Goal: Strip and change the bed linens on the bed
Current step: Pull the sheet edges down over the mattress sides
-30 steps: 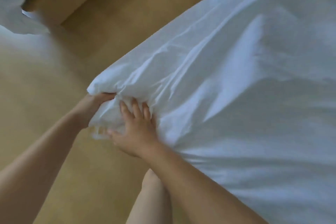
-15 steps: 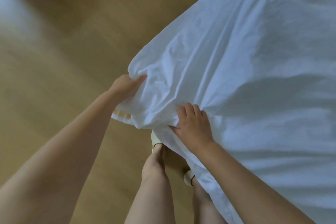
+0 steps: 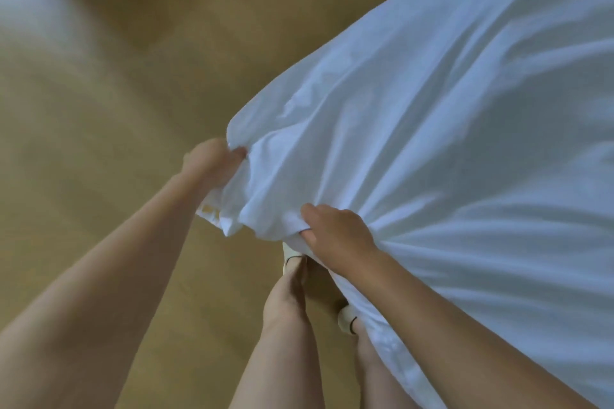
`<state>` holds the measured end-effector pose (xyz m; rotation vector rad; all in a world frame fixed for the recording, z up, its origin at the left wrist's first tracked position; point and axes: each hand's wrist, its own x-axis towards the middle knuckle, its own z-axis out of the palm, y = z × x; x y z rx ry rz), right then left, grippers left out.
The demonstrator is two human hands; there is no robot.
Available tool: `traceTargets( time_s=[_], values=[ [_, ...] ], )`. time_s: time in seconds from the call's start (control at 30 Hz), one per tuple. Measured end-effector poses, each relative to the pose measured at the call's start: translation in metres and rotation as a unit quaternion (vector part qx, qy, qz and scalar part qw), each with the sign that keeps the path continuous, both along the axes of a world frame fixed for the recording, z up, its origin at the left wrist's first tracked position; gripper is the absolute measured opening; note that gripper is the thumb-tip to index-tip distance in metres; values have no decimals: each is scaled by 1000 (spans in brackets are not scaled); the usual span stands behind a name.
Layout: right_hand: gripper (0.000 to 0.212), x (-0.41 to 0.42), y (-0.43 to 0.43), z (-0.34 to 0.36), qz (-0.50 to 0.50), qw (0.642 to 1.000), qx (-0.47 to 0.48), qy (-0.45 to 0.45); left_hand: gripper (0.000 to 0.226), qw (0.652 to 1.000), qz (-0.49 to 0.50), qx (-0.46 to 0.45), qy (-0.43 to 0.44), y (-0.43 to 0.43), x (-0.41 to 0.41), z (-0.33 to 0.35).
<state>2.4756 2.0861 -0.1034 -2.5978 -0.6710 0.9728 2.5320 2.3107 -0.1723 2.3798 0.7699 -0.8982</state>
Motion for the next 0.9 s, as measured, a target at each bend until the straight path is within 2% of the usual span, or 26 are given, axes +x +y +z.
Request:
traceTargets(
  time_s=[0.03,0.1,0.2,0.27,0.33,0.4,0.47,0.53,0.6,0.63,0.7,0.73,0.8,0.9],
  values=[
    [15,-1,0,0,-2,1000,7,3,24,996,-72,35,-32,1,5,2],
    [19,-1,0,1,-18,1000,15,13,26,988,-130,18,-84,-2,12,5],
    [20,-2,-2,4,-18,1000,9,14,43,985,-163,-48,-17,-19,15,14],
    [19,-5,-3,7,-13,1000,13,12,31,973,-229,-39,9,-36,14,17],
    [16,-1,-2,12,-21,999,19,22,23,964,-257,-63,-37,-47,18,30],
    [13,4,0,18,-38,998,44,24,35,965,-202,-134,-97,-31,19,47],
    [17,4,2,23,-43,995,84,14,25,962,-7,-242,-128,14,12,55],
    [31,0,2,24,-9,998,53,38,19,951,139,-263,-87,49,-5,46],
    [38,-6,-5,16,11,997,-5,71,21,959,185,-215,-16,51,-17,16],
    [38,-7,-8,12,2,996,-20,81,26,974,160,-163,9,41,-14,3],
    [37,-4,-11,4,-21,995,-26,94,37,998,42,-36,26,20,-3,-14],
    [36,-3,-11,1,-24,995,-20,97,43,1000,-7,16,16,14,5,-16],
    [37,-1,-8,-2,-26,995,1,101,60,997,-54,48,-31,8,19,-18],
    [30,9,-7,-2,-58,996,43,42,77,980,-154,3,-125,-20,33,-16]
  ],
)
